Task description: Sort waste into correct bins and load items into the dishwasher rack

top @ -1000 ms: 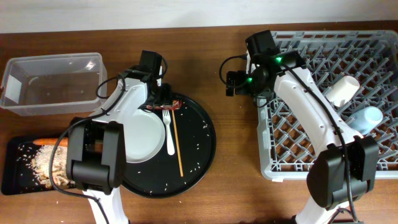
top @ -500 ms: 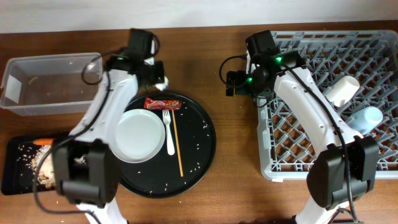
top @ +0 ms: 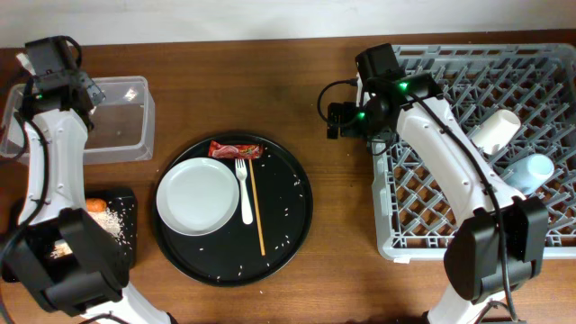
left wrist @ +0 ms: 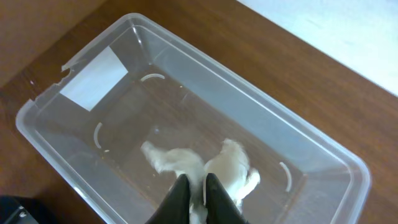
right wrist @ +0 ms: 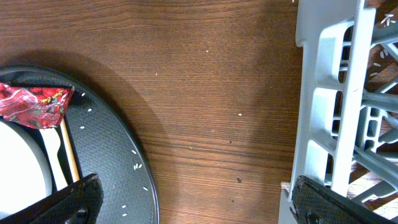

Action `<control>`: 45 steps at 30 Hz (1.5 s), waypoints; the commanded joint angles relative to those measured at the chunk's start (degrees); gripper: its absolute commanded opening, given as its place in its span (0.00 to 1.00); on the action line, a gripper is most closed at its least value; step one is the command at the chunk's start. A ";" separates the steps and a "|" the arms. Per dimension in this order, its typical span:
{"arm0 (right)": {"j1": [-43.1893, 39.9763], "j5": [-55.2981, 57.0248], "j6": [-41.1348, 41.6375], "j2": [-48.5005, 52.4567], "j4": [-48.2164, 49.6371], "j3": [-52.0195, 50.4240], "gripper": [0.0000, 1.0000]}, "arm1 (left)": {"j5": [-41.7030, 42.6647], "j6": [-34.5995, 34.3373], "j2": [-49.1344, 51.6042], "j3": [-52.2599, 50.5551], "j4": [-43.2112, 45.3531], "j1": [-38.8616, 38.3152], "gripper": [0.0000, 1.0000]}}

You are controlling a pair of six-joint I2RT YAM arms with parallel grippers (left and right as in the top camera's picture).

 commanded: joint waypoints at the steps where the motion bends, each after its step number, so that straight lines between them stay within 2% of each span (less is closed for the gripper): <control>1: -0.26 0.35 0.50 -0.55 0.00 0.85 0.99 | -1.60 -0.26 3.85 0.15 -1.07 0.02 0.22; 2: -0.26 0.35 0.52 -0.55 0.00 0.85 0.99 | -1.57 -0.26 4.35 0.15 -1.46 0.02 0.51; 4: -0.26 0.35 0.52 -0.55 0.00 0.85 0.99 | -2.14 -0.24 4.35 0.22 -1.46 0.02 0.77; 5: -0.26 0.35 0.50 -0.55 0.02 0.85 0.99 | -2.91 -0.24 4.33 0.22 -1.55 0.00 0.82; 6: -0.26 0.35 0.52 -0.55 0.00 0.85 0.99 | -3.04 -0.09 4.15 0.22 -2.27 -0.04 0.92; 11: -0.26 0.35 0.50 -0.55 0.00 0.85 0.99 | -0.26 -0.35 -0.33 0.26 -6.67 -1.70 0.92; 14: -0.26 0.35 0.52 -0.55 0.00 0.85 0.99 | 7.19 -0.13 -7.72 0.26 -7.56 -9.22 0.93; 16: -0.26 0.35 0.50 -0.55 0.00 0.85 0.99 | 10.01 2.86 -9.42 0.26 -10.08 -15.28 0.93; 17: -0.26 0.35 0.52 -0.55 0.00 0.85 0.99 | 11.47 3.13 -9.25 0.17 -13.03 -19.45 0.82; 20: -0.26 0.35 0.52 -0.55 0.00 0.85 0.99 | 18.64 2.89 -6.91 0.04 -18.75 -27.26 0.81; 22: -0.26 0.35 0.52 -0.55 0.00 0.85 0.99 | 19.08 -4.76 -3.06 0.04 -23.21 -32.81 0.82; 24: -0.26 0.35 0.52 -0.55 0.00 0.85 0.99 | 19.17 -14.49 0.24 0.04 -25.64 -35.06 0.82; 25: -0.26 0.35 0.52 -0.55 0.00 0.85 0.99 | 20.65 -20.33 2.23 0.04 -26.12 -35.78 0.87; 26: -0.26 0.35 0.50 -0.55 0.02 0.85 0.99 | 22.97 -23.19 3.58 0.04 -25.79 -36.06 0.99; 29: -0.26 0.35 0.52 -0.55 0.00 0.85 0.99 | 24.65 -25.88 6.51 0.04 -23.54 -36.04 0.99; 33: -0.26 0.35 0.50 -0.55 0.00 0.85 0.99 | 27.65 -43.89 11.80 0.04 -23.28 -36.06 0.99; 35: -0.26 0.35 0.52 -0.55 0.00 0.85 0.99 | 27.63 -49.96 13.40 0.04 -22.73 -36.04 0.99; 38: -0.26 0.35 0.50 -0.55 0.00 0.85 0.99 | 25.40 -53.86 13.62 0.04 -20.76 -36.04 0.98; 40: -0.26 0.35 0.52 -0.55 0.00 0.85 0.99 | 21.11 -56.52 13.66 0.04 -20.31 -36.04 0.81; 45: -0.26 0.35 0.52 -0.55 0.00 0.85 0.99 | 19.61 -63.52 13.77 -0.44 -19.96 -36.00 0.81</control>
